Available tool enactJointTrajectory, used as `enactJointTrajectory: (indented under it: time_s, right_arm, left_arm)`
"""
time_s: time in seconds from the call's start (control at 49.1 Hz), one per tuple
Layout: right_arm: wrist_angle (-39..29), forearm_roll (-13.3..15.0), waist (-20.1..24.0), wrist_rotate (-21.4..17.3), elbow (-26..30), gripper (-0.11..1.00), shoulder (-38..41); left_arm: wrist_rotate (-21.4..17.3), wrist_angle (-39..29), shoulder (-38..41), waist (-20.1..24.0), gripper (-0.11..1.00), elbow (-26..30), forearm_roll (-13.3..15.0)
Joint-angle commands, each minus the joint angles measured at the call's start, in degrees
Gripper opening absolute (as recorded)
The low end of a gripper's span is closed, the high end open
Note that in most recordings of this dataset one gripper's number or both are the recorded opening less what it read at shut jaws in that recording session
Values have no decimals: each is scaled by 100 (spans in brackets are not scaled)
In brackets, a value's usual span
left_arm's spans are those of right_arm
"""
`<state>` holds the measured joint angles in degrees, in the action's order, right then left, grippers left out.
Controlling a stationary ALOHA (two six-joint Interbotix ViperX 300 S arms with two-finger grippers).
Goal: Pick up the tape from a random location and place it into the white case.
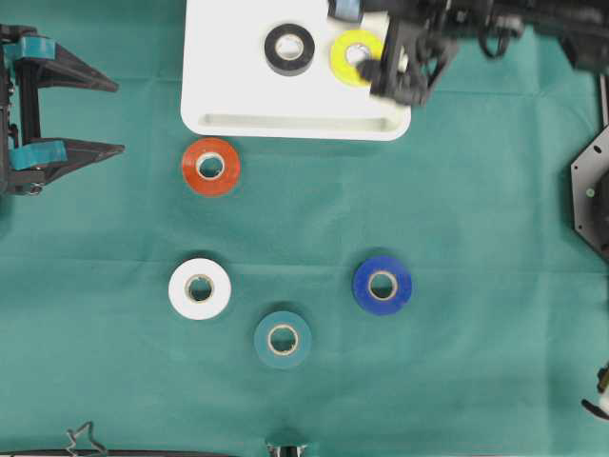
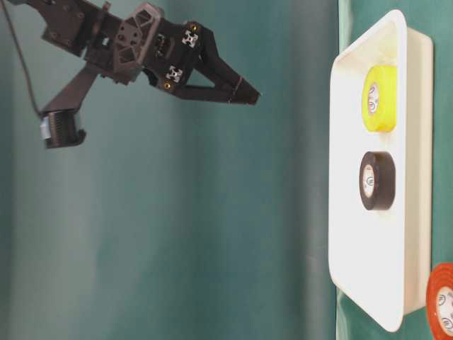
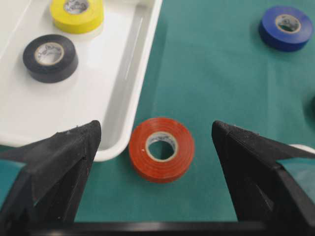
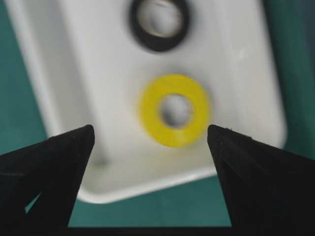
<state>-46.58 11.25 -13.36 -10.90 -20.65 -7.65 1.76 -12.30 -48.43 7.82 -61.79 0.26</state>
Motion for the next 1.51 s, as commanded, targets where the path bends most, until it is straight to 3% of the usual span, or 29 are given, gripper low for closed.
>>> enactJointTrajectory:
  time_s: [0.0, 0.285, 0.672, 0.916, 1.12, 1.486]
  right_arm:
    - [35, -9, 316, -62, 105, 92, -53]
    - [141, -9, 1345, -360, 105, 91, 9]
    - [246, 9, 1389, -439, 88, 91, -18]
    - [316, 0, 1389, -439, -158, 91, -483]
    - [879, -18, 1389, -475, -861, 91, -1327]
    - [2654, -9, 1380, -475, -2628, 91, -3190]
  left_arm:
    - [0, 26, 18, -9, 96, 70, 9]
    - [0, 9, 18, -9, 96, 70, 0]
    - [26, 9, 18, -9, 96, 79, 9]
    - [26, 0, 9, -9, 96, 70, 0]
    - [18, 0, 9, -9, 96, 70, 9]
    - [26, 35, 0, -9, 96, 35, 9]
